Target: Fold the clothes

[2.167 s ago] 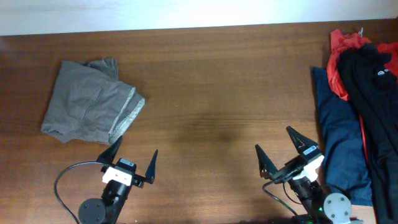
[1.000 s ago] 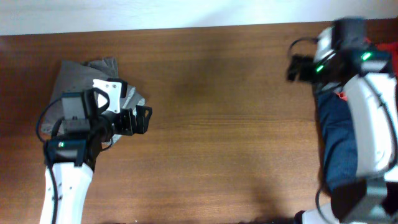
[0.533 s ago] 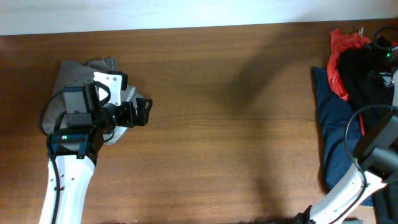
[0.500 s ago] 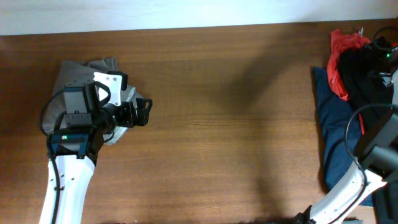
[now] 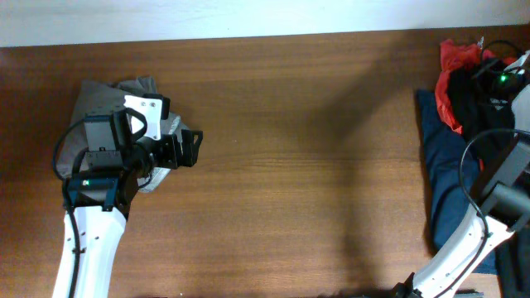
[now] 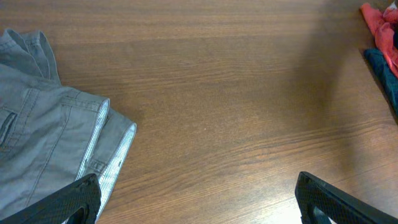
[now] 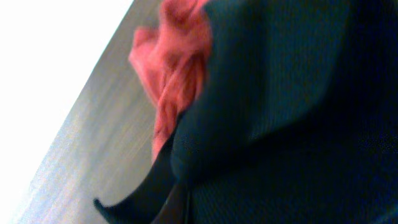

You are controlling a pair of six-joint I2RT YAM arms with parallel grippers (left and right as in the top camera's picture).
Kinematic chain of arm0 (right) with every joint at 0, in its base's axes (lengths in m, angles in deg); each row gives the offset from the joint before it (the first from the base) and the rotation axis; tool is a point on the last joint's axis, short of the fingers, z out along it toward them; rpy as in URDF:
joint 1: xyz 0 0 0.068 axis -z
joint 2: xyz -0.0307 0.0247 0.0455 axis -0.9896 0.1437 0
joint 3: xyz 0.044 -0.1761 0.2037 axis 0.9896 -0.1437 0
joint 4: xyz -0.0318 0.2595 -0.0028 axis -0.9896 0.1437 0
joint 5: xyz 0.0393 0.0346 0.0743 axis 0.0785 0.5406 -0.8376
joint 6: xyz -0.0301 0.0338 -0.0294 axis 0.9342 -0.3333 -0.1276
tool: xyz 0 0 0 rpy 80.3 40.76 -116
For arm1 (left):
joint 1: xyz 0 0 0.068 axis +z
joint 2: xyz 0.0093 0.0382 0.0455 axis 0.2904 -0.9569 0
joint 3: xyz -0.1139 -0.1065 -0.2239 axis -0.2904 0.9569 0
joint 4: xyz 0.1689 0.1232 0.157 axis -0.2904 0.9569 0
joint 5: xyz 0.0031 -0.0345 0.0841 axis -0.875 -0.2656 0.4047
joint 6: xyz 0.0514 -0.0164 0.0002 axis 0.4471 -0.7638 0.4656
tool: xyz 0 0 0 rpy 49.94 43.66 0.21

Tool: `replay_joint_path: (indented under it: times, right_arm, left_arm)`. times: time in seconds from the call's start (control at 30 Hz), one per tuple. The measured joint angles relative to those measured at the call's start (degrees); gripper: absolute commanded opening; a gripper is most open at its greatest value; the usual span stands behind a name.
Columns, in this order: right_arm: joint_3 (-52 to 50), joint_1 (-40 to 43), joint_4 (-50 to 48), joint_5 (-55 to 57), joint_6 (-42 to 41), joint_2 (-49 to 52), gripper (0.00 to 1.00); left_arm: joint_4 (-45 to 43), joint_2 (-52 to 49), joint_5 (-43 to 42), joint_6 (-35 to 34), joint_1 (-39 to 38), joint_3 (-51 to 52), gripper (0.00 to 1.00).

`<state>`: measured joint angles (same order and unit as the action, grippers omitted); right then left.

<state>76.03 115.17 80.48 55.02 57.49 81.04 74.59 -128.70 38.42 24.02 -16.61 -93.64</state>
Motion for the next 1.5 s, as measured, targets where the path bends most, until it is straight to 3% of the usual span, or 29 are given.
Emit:
replay_joint_path:
  times: [0.27, 0.43, 0.63, 0.87, 1.07, 1.23, 1.33, 1.37, 1.43, 1.5]
  right_arm:
    - [2.1, -2.9, 13.3, -2.1, 7.8, -24.2, 0.04]
    - [4.4, -12.6, 21.8, -3.5, 10.3, -36.3, 0.04]
    - [4.0, -23.3, 24.5, 2.0, 14.3, -34.8, 0.04]
    - [7.5, -20.4, 25.0, 5.5, 18.4, -37.3, 0.04]
    - [8.5, -24.9, 27.0, 5.6, 19.5, -38.2, 0.04]
    - [8.6, -35.7, 30.1, 6.0, 16.9, -30.3, 0.04]
    - [8.5, -44.1, 29.1, 6.1, 14.6, -22.2, 0.12]
    - [8.4, -47.4, 28.1, 6.2, 13.5, -19.2, 0.28]
    - [8.3, -53.7, 26.1, 6.0, 12.3, -14.6, 0.43]
    - [8.0, -59.7, 24.8, 5.9, 11.8, -11.7, 0.64]
  left_arm:
    - [0.1, 0.1, 0.0, -0.1, 0.6, -2.9, 0.99]
    - [0.2, 3.2, 0.0, -0.3, 2.7, -10.5, 0.99]
    - [2.2, 9.0, 0.0, -0.2, 4.1, -15.2, 0.99]
    - [3.8, 10.3, 0.7, -0.2, 4.3, -15.2, 0.99]
    - [3.6, 10.3, 1.1, -0.2, 4.3, -15.2, 0.99]
    - [3.5, 10.5, 1.1, -0.2, 4.3, -15.2, 0.99]
    - [2.7, 11.0, 1.1, -0.2, 4.3, -15.2, 0.99]
    - [2.5, 11.2, 1.1, -0.2, 4.3, -15.2, 1.00]
    - [2.5, 11.7, 1.1, -0.2, 4.3, -15.2, 0.99]
    - [2.5, 12.1, 1.1, -0.2, 4.3, -15.2, 0.99]
